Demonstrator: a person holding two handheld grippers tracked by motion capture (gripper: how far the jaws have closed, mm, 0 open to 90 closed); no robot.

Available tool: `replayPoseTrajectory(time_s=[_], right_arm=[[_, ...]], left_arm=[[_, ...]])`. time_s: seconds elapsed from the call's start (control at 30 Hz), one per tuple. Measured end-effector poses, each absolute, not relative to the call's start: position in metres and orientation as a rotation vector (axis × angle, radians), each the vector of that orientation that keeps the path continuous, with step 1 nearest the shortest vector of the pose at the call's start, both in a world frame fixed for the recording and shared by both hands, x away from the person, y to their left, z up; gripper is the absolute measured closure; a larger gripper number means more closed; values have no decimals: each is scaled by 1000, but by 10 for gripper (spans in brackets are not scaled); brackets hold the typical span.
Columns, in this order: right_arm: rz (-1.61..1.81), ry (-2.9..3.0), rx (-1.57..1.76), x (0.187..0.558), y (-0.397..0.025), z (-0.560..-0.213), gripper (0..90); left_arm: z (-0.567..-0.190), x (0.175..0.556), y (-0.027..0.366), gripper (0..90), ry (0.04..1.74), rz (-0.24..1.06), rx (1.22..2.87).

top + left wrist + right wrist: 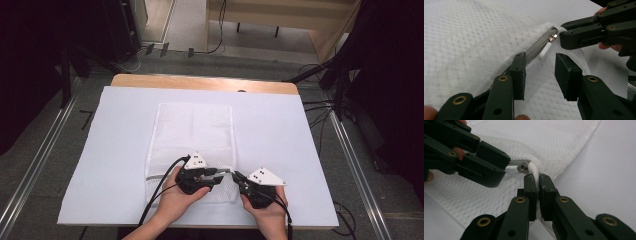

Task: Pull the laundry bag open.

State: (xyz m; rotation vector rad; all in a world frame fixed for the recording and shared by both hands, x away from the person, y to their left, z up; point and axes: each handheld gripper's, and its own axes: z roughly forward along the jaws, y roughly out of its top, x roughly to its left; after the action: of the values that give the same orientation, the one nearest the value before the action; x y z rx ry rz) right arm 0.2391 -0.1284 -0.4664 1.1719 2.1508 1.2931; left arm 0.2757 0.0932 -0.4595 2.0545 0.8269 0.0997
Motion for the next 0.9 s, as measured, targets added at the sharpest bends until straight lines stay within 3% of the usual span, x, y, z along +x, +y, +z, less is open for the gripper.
replayPoseTrajectory(time_s=[0.67,0.9], right_arm=[[1278,2150,1081,229,-117,-461,871],[1265,2155,1077,228,-114,-461,873]], left_arm=[[-453,271,92,863,791,61,2033],[-453,273,96,876,807,28,2043]])
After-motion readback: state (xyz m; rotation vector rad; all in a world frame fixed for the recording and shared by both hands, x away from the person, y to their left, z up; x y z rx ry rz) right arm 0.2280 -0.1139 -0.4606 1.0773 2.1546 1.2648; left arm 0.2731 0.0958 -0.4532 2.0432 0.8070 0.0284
